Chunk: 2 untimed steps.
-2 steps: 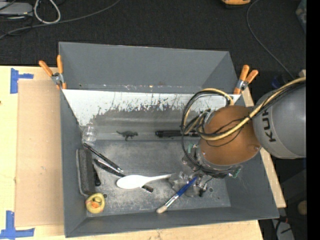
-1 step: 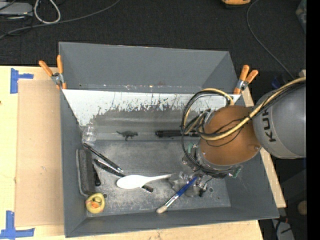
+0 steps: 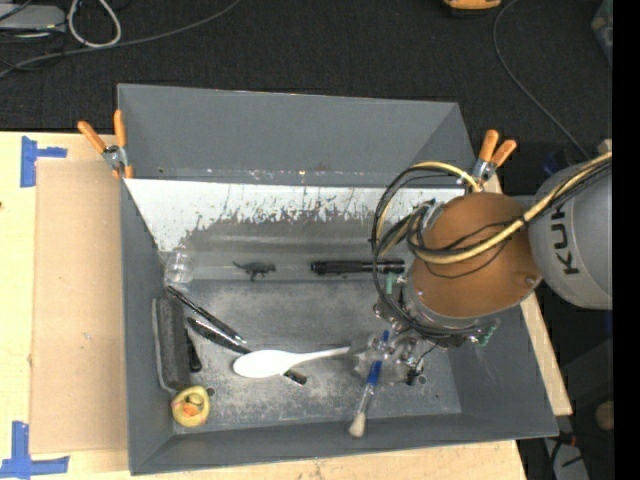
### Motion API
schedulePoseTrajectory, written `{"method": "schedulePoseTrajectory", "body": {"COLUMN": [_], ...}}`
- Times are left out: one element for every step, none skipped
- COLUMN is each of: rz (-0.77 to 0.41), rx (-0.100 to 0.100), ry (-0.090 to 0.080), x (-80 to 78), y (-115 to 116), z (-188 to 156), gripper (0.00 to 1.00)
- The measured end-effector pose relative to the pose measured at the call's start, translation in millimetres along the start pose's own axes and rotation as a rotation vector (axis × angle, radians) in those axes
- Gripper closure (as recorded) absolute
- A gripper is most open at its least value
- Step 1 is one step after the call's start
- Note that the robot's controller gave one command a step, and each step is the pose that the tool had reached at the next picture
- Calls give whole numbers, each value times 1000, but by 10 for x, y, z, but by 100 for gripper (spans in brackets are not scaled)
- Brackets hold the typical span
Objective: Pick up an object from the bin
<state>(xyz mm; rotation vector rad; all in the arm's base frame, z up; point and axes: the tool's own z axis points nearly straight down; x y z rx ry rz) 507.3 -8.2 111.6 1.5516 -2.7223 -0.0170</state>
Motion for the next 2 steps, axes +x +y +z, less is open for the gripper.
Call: {"method": "schedulePoseTrajectory", "body": {"rz": [2, 3], "rx": [0, -3], "ry": [-1, 0], "x": [-6, -8], "y": [3, 14], "z": [-218, -421], "gripper": [100, 100]}}
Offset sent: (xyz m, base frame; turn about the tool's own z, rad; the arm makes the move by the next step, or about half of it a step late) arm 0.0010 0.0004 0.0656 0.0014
